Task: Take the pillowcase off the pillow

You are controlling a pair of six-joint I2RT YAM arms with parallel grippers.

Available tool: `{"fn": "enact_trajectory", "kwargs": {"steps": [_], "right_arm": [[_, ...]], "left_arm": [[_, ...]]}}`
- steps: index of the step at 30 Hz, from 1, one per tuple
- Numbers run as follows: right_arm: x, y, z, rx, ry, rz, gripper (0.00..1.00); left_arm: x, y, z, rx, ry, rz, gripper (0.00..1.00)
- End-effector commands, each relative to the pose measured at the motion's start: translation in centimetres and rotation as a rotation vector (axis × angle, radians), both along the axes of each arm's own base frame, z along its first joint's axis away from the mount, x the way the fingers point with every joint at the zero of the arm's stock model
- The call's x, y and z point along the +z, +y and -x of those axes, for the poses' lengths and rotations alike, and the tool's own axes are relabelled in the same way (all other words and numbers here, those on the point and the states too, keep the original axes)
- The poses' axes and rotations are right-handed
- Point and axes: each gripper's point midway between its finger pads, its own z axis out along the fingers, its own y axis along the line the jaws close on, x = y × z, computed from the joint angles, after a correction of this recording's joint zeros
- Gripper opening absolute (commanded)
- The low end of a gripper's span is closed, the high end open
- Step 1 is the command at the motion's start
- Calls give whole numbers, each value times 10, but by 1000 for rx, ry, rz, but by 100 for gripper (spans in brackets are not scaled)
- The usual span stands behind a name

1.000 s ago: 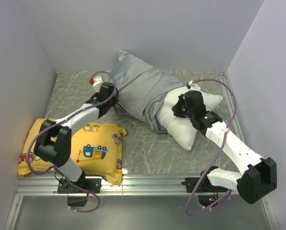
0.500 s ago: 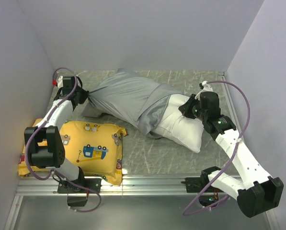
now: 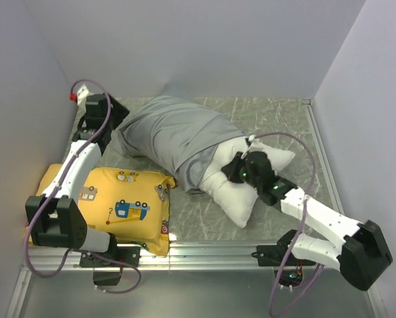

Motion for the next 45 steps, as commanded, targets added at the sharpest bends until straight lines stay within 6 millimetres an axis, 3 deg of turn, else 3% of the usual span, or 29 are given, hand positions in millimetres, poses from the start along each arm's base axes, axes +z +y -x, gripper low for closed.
{"fn": "enact_trajectory", "kwargs": {"steps": [1,2,3,4,6,8,9,10,11,12,13,14,15,16,17,18,20,21,24,28,32,40,45], "right_arm": [[-66,22,27,12,128,-8,0],[-77,31,37,41,147,0,0],[-100,30,48,50,195,27,0],[-102,39,50,59,205,-17,0],[-125,40,62,73,258,-5,0],[-133,40,65,67,274,-14,0],[-138,39,66,65,286,-5,0],[-140,39,65,64,286,0,0],[-142,40,64,63,289,8,0],[-143,40,64,66,290,10,0],[-144,42,64,71,292,7,0],[-147,43,65,74,301,11,0],[-147,44,64,72,300,11,0],[-150,44,64,74,303,15,0],[-154,43,65,70,310,30,0],[-158,42,66,70,317,36,0],[-164,40,68,63,326,45,0],[-166,39,68,60,328,47,0],[-172,37,70,56,338,59,0],[-175,36,69,60,343,75,0],[-174,39,68,64,340,77,0],[-175,33,67,53,330,100,0],[-174,34,65,56,326,101,0]], "left_arm": [[98,-26,-3,-76,-217,-160,72],[102,-43,-5,-159,-222,-170,72],[115,-63,-5,-241,-239,-211,73],[106,-76,-12,-295,-212,-226,73],[110,-108,-13,-431,-209,-246,72],[97,-127,-18,-517,-183,-248,74],[103,-142,-17,-596,-200,-244,75],[82,-150,-21,-640,-139,-244,75],[88,-161,-23,-689,-148,-264,74],[71,-173,-28,-744,-112,-260,74],[63,-180,-27,-773,-82,-270,74],[69,-191,-29,-806,-102,-302,75],[54,-198,-35,-828,-70,-317,75],[48,-201,-38,-838,-55,-334,75],[56,-207,-42,-852,-75,-374,75],[40,-208,-52,-854,-40,-395,75],[43,-209,-61,-859,-37,-469,75],[31,-211,-68,-865,-11,-492,75],[26,-212,-74,-877,6,-554,75],[26,-208,-77,-850,-1,-594,75],[24,-197,-86,-766,20,-740,76],[13,-221,-91,-851,-9,-789,76],[-6,-230,-90,-909,19,-766,66]]}}
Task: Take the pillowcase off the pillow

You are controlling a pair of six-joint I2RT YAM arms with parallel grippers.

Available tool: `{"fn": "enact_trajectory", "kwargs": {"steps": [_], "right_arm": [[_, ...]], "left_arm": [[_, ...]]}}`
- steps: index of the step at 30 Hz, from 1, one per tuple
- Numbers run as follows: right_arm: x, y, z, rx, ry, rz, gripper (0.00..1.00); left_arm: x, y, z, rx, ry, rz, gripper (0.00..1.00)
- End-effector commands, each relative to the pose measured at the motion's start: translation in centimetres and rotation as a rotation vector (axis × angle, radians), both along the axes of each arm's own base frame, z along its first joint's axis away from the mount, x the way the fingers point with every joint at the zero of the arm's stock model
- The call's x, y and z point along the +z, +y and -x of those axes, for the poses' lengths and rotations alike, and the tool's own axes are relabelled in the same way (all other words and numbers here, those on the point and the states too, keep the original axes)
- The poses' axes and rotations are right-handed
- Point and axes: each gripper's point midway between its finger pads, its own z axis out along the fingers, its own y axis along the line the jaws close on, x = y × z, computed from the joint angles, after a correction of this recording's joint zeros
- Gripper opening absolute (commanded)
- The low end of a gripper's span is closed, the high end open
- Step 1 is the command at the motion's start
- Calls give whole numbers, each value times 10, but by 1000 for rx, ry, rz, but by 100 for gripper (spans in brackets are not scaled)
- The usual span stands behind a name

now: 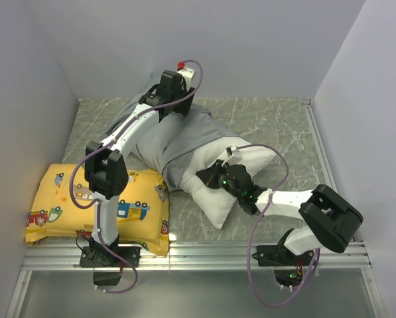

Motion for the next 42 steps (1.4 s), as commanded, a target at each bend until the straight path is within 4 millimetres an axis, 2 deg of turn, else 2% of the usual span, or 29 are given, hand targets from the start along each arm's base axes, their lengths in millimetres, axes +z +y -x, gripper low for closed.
{"fn": "enact_trajectory", "kwargs": {"steps": [1,4,5,7,10,11,13,14,16,17,19,20,21,22,24,25,27,28,30,31,32,33,34,35,36,37,38,40,42], "right_arm": [[-124,-62,62,17,341,390,0],[-124,-63,62,11,340,391,0],[-122,-63,61,11,334,390,0],[-120,-65,61,4,337,393,0],[-109,-68,56,-20,319,393,0],[-107,-72,52,-37,321,392,0],[-99,-77,50,-50,314,367,0],[-97,-79,48,-54,318,349,0],[-92,-89,46,-81,318,325,0],[-91,-93,45,-91,321,318,0],[-89,-107,44,-129,323,294,0],[-88,-111,43,-140,323,283,0],[-87,-114,44,-142,328,269,0],[-86,-121,43,-164,325,253,0],[-83,-126,44,-186,324,236,0],[-77,-128,43,-195,306,219,0],[-70,-132,41,-223,294,208,0],[-56,-131,37,-231,256,186,0],[-40,-134,33,-241,210,195,0],[-22,-131,26,-238,172,183,0],[-11,-131,23,-229,136,196,1],[1,-127,22,-215,101,208,8],[25,-124,18,-210,54,215,17],[36,-128,14,-225,8,263,37],[40,-123,22,-193,-1,305,48],[64,-114,21,-174,-52,304,57],[70,-117,20,-196,-76,347,68],[76,-104,33,-148,-84,396,75],[74,-102,39,-159,-85,443,79]], "left_arm": [[4,-8,-5,-37,-16,-1,64],[-3,-5,-6,-22,-2,-13,37],[-5,-2,-6,-9,-1,-21,17],[0,2,-7,18,-15,-28,0],[19,25,-16,142,-89,-55,0],[32,46,-20,247,-130,-76,0],[52,72,-27,383,-177,-30,0],[63,102,-31,470,-192,-10,0],[80,141,-32,617,-195,93,0],[90,185,-33,708,-205,138,0],[92,220,-30,806,-200,247,0],[94,256,-26,879,-212,277,0],[105,271,-19,910,-236,318,0],[92,280,-15,933,-211,348,0],[101,304,-8,974,-255,397,0],[90,301,-9,949,-229,402,0],[85,296,-12,926,-211,414,0],[84,291,-15,904,-200,426,0],[76,268,-23,792,-168,483,0],[77,258,-25,739,-169,506,0],[80,238,-25,658,-164,535,0],[87,221,-25,606,-180,544,0],[90,210,-27,572,-191,546,0],[92,189,-26,524,-189,526,0],[88,184,-29,531,-188,503,0],[92,178,-29,526,-188,482,0],[91,167,-29,512,-181,473,0],[84,161,-34,526,-160,465,0],[78,161,-36,538,-145,471,0]]}}
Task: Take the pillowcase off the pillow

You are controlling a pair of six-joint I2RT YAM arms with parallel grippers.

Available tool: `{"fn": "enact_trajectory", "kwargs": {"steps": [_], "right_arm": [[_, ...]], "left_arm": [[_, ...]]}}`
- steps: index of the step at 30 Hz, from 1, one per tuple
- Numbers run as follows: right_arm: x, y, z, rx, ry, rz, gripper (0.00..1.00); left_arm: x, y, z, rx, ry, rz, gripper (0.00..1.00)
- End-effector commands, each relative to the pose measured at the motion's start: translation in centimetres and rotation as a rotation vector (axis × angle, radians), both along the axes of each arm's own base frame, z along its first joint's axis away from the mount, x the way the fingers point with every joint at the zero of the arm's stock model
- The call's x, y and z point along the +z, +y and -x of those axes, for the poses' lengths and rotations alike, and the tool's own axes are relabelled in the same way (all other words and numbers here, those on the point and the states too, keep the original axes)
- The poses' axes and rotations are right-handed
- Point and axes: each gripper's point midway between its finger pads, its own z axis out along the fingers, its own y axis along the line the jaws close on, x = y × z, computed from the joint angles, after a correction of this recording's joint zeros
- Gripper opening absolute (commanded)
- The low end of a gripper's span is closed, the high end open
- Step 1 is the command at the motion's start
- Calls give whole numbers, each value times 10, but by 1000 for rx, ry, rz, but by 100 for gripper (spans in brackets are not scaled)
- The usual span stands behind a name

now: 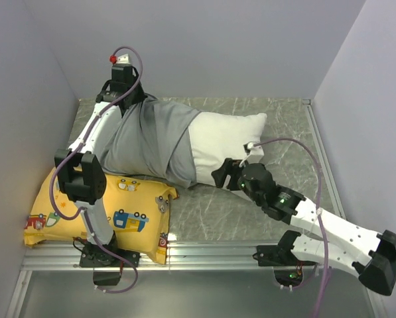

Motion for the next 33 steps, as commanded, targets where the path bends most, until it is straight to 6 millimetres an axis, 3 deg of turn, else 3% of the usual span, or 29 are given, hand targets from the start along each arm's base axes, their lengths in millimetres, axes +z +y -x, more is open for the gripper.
{"fn": "enact_trajectory", "kwargs": {"steps": [1,3,5,6,10,12,15,16,17,18,19,20,21,24,25,26,28,29,30,31,32,33], "right_arm": [[-23,-9,19,-16,30,243,80],[-32,-7,23,-37,22,309,85],[-53,-1,25,-45,54,413,91],[-62,-9,22,-84,67,484,92],[-92,7,1,-133,87,649,98],[-94,13,-9,-165,80,680,99],[-89,26,-27,-220,34,688,91],[-84,31,-32,-228,19,679,80],[-77,30,-36,-241,-5,687,68],[-66,34,-43,-254,-24,654,49],[-58,34,-47,-259,-36,654,13],[-52,35,-49,-255,-45,647,3],[-40,36,-51,-256,-59,622,0],[-4,40,-54,-243,-90,576,0],[6,40,-53,-234,-98,569,0],[15,41,-52,-223,-102,551,0],[51,41,-48,-195,-126,475,0],[64,41,-46,-181,-134,442,0],[95,42,-41,-162,-158,366,0],[111,40,-39,-153,-176,345,0],[127,37,-37,-153,-192,321,0],[157,30,-34,-162,-220,273,0]], "left_arm": [[47,11,-22,60,-155,-14,0],[42,8,-22,54,-143,-22,0],[34,4,-22,48,-120,-40,0],[34,2,-22,45,-116,-41,0],[33,-11,-21,11,-106,-34,3],[31,-16,-19,-2,-98,-41,4],[37,-24,-16,-20,-102,-56,5],[38,-27,-14,-30,-99,-60,6],[41,-30,-12,-44,-103,-52,7],[43,-31,-11,-52,-106,-51,8],[43,-35,-10,-67,-101,-56,10],[45,-36,-8,-75,-103,-57,12],[49,-38,-7,-84,-107,-58,14],[59,-41,-1,-99,-120,-75,35],[63,-43,1,-106,-127,-83,48],[75,-43,6,-105,-153,-83,54],[87,-46,13,-105,-175,-84,65],[101,-45,20,-100,-199,-82,67],[111,-45,24,-97,-218,-80,68],[119,-48,30,-93,-234,-82,70],[142,-49,42,-94,-279,-74,70],[154,-50,50,-96,-307,-74,71]]}}
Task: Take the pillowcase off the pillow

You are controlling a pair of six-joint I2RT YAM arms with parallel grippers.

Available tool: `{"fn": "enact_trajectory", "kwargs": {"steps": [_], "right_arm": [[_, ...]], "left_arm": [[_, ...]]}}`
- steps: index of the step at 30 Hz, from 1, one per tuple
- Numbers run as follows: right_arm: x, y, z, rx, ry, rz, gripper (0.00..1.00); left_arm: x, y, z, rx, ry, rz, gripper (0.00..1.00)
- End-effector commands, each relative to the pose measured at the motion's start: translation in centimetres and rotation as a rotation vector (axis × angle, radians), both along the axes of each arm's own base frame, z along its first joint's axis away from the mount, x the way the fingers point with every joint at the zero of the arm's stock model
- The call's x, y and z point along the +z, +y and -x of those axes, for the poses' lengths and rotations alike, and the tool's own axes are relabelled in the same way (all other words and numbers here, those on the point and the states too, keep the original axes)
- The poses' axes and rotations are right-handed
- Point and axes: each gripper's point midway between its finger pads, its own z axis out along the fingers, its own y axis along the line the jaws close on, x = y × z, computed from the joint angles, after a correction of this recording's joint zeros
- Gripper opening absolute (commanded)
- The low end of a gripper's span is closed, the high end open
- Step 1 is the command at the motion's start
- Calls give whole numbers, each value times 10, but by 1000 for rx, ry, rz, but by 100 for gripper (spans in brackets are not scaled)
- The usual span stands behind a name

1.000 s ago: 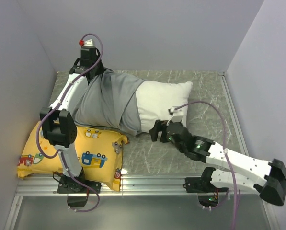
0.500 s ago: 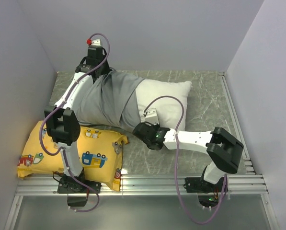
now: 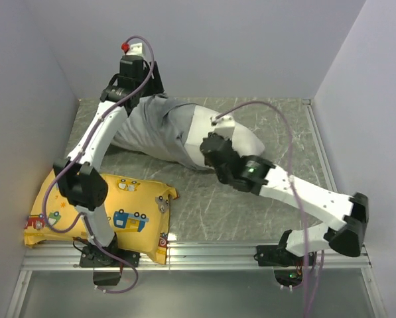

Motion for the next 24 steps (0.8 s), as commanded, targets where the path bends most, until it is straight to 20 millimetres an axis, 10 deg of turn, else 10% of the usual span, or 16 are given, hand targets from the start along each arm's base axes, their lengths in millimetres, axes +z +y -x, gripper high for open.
{"fn": "enact_trajectory", "kwargs": {"steps": [1,4,7,11,15,24], "right_arm": [[111,-21,7,2,-154,-174,0],[139,-44,-1,-11,-169,-249,0],[123,-76,-31,-78,-135,-279,0],[56,-101,-66,-159,-21,-263,0],[-19,-122,-84,-225,91,-258,0],[-47,-127,-85,-245,122,-236,0]], "left_arm": [[114,-6,43,-8,-246,30,74],[152,-5,74,1,-331,72,75],[172,-9,104,-28,-371,121,76],[136,-33,121,-116,-315,168,76],[50,-65,128,-189,-175,185,76],[-36,-128,122,-305,-68,249,77]]}}
